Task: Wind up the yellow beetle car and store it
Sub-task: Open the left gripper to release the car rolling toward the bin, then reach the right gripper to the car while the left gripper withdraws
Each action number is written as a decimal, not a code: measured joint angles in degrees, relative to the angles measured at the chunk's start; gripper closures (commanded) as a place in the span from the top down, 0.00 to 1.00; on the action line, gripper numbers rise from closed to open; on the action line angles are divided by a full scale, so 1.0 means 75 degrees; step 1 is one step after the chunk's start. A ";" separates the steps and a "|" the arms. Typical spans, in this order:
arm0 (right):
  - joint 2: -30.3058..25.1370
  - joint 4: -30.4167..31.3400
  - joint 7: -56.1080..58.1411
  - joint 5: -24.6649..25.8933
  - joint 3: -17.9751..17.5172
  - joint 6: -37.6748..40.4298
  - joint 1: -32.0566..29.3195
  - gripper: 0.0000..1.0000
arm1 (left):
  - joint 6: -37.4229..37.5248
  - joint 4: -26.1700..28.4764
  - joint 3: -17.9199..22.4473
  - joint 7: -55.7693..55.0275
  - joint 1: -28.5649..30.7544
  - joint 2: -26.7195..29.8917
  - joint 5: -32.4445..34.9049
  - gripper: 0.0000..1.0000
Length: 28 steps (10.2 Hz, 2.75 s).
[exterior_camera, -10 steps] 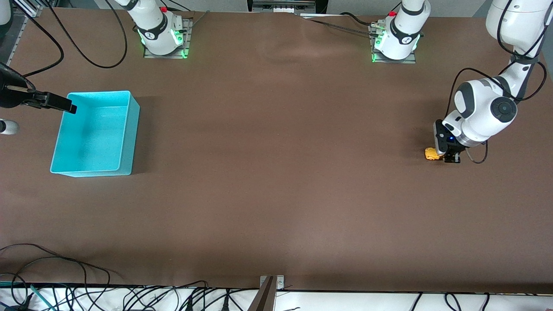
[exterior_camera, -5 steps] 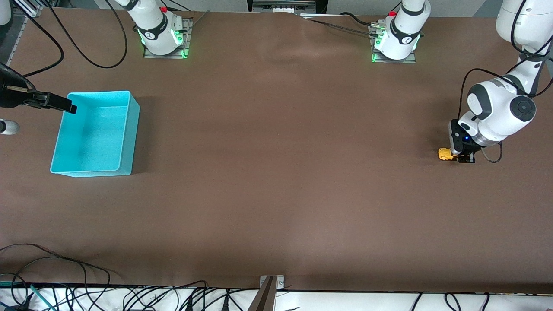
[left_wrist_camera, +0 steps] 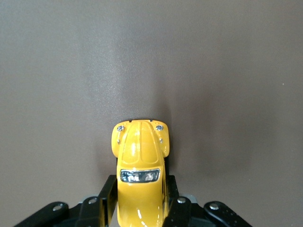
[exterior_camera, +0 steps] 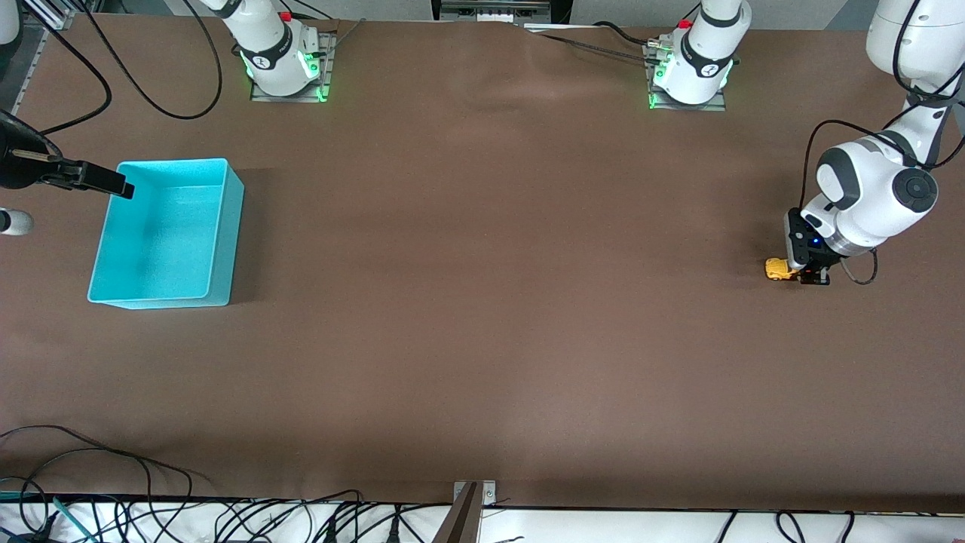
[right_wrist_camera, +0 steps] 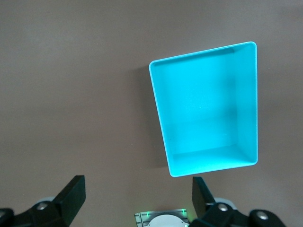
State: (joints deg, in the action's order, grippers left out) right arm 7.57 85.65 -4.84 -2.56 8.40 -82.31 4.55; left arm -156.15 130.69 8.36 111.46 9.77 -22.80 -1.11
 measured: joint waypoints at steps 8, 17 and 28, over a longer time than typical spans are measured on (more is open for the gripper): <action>0.0001 0.0000 0.0000 0.0000 0.0000 0.0000 0.0000 1.00 | -0.0032 -0.0239 -0.0035 -0.0023 -0.0039 -0.0378 -0.0029 1.00; 0.0023 0.0000 -0.0002 0.0000 0.0011 0.0000 -0.0002 1.00 | -0.0040 -0.0320 -0.0029 -0.0485 -0.0039 -0.0364 -0.0047 1.00; 0.0441 0.0032 0.1636 -0.0042 -0.0258 -0.0327 0.0240 1.00 | 0.0956 -0.0409 -0.0039 -0.0524 -0.0404 0.1972 -0.0050 1.00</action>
State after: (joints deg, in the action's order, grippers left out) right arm 10.88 85.89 7.43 -2.87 6.47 -84.76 6.35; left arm -148.98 127.62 8.07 107.54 6.74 -8.00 -1.48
